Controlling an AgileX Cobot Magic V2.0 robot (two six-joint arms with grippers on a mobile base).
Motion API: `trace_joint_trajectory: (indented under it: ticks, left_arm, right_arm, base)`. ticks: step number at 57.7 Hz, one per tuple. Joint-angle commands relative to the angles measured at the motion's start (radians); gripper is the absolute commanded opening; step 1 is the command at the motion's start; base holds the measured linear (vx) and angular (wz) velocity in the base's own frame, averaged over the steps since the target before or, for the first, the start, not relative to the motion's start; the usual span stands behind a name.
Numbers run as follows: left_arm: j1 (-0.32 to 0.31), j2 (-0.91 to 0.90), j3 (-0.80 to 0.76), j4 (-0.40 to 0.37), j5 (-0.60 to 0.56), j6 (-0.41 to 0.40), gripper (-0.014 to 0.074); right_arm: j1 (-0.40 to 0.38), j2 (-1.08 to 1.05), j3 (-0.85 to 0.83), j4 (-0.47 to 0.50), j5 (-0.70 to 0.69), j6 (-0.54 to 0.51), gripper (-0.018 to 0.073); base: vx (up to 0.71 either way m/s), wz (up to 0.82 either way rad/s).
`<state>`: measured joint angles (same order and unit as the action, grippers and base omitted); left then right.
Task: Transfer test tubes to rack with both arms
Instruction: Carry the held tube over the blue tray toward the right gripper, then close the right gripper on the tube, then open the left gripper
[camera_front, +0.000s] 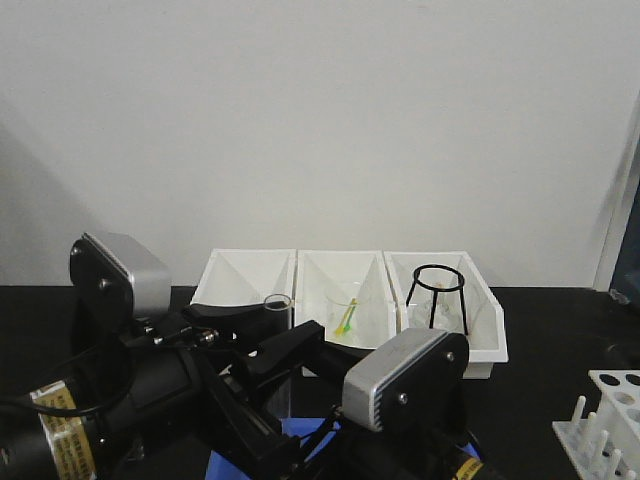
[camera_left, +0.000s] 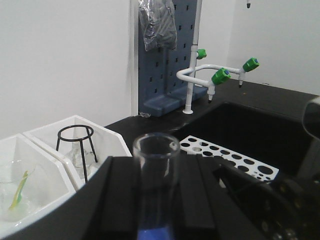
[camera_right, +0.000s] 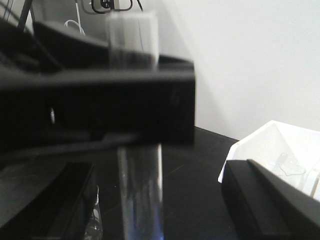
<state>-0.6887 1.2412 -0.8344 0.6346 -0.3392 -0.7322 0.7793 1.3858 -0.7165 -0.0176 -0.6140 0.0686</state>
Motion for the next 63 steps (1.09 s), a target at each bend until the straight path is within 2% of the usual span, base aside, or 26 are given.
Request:
trace_joint_trajectory:
  ticks: [1,17,42,54,63]
  left_arm:
    - [-0.008,-0.024,-0.023,-0.018,-0.070,-0.013,-0.0022]
    - [-0.008,-0.024,-0.023,-0.018,-0.085,-0.013,-0.0022]
    - [-0.008,-0.024,-0.023,-0.018,-0.088,-0.014,-0.0022]
    - [-0.008,-0.024,-0.023,-0.018,-0.088,-0.047,-0.0022]
    - [-0.008,-0.024,-0.023,-0.018,-0.088,-0.055,-0.0022]
  right_arm:
    - [-0.001,-0.020,-0.039,-0.006,-0.096,-0.001,0.0568]
    - [-0.002,-0.016,-0.039,-0.005,-0.110,-0.001,0.0557]
    - [-0.004,0.004,-0.039,0.000,-0.155,0.001,0.0452]
    - [-0.004,0.004,-0.039,0.000,-0.156,0.002,0.0351]
    - [-0.004,0.004,-0.039,0.000,-0.156,0.010,0.0212]
  base:
    - [0.00,0.00]
    - [0.00,0.00]
    - [0.00,0.00]
    - [0.00,0.00]
    - [0.00,0.00]
